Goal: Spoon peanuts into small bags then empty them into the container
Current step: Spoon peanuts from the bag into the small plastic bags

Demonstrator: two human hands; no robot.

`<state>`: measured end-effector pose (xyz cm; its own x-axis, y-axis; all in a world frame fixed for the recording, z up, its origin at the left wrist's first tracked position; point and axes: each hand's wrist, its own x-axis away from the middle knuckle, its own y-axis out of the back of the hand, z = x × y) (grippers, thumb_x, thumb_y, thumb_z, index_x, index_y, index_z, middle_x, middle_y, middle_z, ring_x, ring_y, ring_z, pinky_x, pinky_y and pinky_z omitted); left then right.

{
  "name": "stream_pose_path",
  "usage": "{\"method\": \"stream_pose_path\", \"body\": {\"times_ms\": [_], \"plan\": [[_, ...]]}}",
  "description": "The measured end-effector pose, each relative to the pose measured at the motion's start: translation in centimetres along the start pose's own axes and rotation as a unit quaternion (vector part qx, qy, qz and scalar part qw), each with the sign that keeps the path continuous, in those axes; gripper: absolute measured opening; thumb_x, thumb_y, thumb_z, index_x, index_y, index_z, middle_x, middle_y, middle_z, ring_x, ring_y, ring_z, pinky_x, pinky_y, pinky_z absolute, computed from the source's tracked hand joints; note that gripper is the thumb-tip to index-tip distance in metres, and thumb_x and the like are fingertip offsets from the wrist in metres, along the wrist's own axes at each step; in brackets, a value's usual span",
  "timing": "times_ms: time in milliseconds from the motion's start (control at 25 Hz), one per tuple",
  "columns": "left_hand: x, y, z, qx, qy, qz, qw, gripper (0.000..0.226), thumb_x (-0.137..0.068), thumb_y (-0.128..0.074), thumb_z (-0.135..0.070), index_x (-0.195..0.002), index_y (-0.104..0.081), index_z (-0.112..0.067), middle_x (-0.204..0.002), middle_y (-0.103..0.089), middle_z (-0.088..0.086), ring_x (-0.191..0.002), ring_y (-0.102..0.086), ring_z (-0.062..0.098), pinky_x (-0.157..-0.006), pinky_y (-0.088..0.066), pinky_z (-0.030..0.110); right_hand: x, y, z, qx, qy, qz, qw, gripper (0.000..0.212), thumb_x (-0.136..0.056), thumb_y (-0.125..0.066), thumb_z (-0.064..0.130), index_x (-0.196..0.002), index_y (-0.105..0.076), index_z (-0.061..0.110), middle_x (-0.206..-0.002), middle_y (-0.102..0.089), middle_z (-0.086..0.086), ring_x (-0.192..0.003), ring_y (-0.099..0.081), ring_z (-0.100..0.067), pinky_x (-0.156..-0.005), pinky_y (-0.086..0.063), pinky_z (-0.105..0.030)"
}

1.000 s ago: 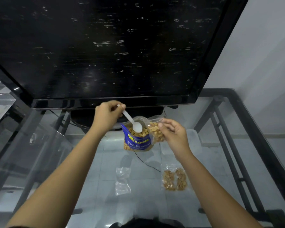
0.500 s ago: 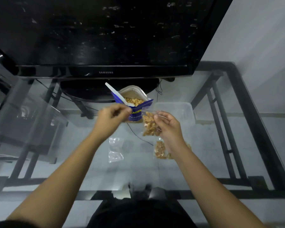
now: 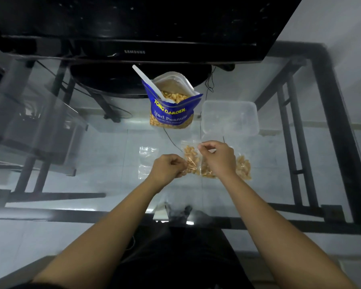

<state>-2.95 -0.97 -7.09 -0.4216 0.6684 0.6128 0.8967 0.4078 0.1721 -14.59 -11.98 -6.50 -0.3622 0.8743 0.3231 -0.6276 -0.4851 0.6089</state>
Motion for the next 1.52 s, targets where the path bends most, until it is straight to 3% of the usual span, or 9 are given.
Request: {"method": "stream_pose_path", "body": {"times_ms": [120,320,520,720,840,1040,1200,1400,1520], "plan": [[-0.5,-1.2,0.9,-0.127,-0.034,-0.069,0.989,0.020,-0.081,-0.070,-0.019,-0.074,-0.066,-0.001,-0.061,-0.065,0.006,-0.047,-0.060,0.004,-0.058,-0.054,0.019,-0.3,-1.0,-0.8,0.142,0.026,-0.036,0.989,0.016,-0.086,-0.060,0.037,-0.093,-0.071,0.027,-0.096,-0.069,0.013,-0.083,-0.063,-0.012,-0.054,-0.038,-0.021],[0.1,-1.1,1.4,-0.335,-0.113,-0.128,0.927,0.033,-0.086,-0.061,-0.033,-0.079,-0.063,-0.001,-0.068,-0.063,0.009,-0.063,-0.056,0.022,-0.060,-0.041,0.027,0.0,-1.8,-1.7,0.220,0.067,-0.054,0.972,0.033,-0.088,-0.057,0.033,-0.118,-0.059,0.019,-0.108,-0.062,-0.005,-0.092,-0.061,-0.025,-0.067,-0.050,-0.034],[0.4,5.2,1.8,-0.298,-0.211,-0.241,0.899,0.014,-0.084,-0.060,-0.011,-0.074,-0.062,-0.001,-0.061,-0.056,0.008,-0.053,-0.049,0.023,-0.057,-0.043,0.032,2.4,-3.8,-0.9,0.199,0.250,-0.043,0.947,0.021,-0.087,-0.058,0.020,-0.106,-0.063,0.014,-0.090,-0.061,-0.008,-0.081,-0.060,-0.028,-0.061,-0.049,-0.036],[-2.9,10.4,3.5,-0.354,-0.182,-0.183,0.899,0.032,-0.086,-0.063,-0.015,-0.117,-0.061,-0.005,-0.108,-0.059,0.021,-0.091,-0.060,0.032,-0.084,-0.047,0.035,0.6,-8.5,1.8,0.202,0.212,0.077,0.953,0.030,-0.091,-0.052,0.024,-0.117,-0.061,0.011,-0.109,-0.058,-0.012,-0.103,-0.053,-0.032,-0.085,-0.047,-0.040],[-3.8,10.2,4.1,-0.385,-0.196,-0.149,0.890,0.033,-0.083,-0.067,-0.017,-0.114,-0.063,-0.008,-0.112,-0.054,0.019,-0.101,-0.054,0.032,-0.088,-0.044,0.035,0.3,-10.7,3.2,0.266,0.199,0.109,0.937,0.040,-0.093,-0.050,0.032,-0.129,-0.049,0.014,-0.122,-0.048,-0.009,-0.114,-0.045,-0.027,-0.086,-0.047,-0.040],[-2.8,10.3,2.9,-0.288,-0.206,-0.135,0.926,0.012,-0.082,-0.068,-0.015,-0.084,-0.062,-0.004,-0.079,-0.060,0.005,-0.071,-0.054,0.017,-0.064,-0.041,0.019,0.7,-10.9,3.9,0.077,0.177,0.128,0.973,0.014,-0.089,-0.056,0.016,-0.102,-0.060,0.012,-0.110,-0.055,-0.004,-0.108,-0.050,-0.021,-0.079,-0.035,-0.018],[0.0,10.1,-0.5,-0.064,-0.173,-0.122,0.975,0.008,-0.084,-0.066,-0.012,-0.080,-0.060,-0.008,-0.069,-0.063,0.004,-0.060,-0.061,0.006,-0.063,-0.051,0.013,1.6,-8.1,5.9,-0.178,0.017,0.162,0.971,0.013,-0.088,-0.060,0.030,-0.098,-0.052,0.028,-0.093,-0.066,0.005,-0.090,-0.062,-0.012,-0.076,-0.046,-0.024],[3.1,9.8,-6.9,0.197,-0.147,-0.066,0.967,0.009,-0.090,-0.057,-0.012,-0.081,-0.059,-0.010,-0.084,-0.067,0.007,-0.069,-0.067,0.013,-0.065,-0.054,0.020,2.4,-1.7,9.5,-0.213,0.126,0.065,0.967,0.016,-0.082,-0.068,0.023,-0.085,-0.057,0.035,-0.081,-0.067,0.000,-0.070,-0.062,-0.015,-0.071,-0.052,-0.033],[3.8,10.0,-10.0,0.197,-0.167,-0.022,0.966,0.010,-0.089,-0.057,-0.007,-0.081,-0.060,-0.011,-0.077,-0.068,0.006,-0.070,-0.066,0.014,-0.064,-0.053,0.020,2.5,2.7,11.6,-0.145,0.186,0.087,0.968,0.010,-0.083,-0.067,0.027,-0.089,-0.061,0.033,-0.080,-0.068,-0.008,-0.063,-0.057,-0.021,-0.062,-0.048,-0.030]]}}
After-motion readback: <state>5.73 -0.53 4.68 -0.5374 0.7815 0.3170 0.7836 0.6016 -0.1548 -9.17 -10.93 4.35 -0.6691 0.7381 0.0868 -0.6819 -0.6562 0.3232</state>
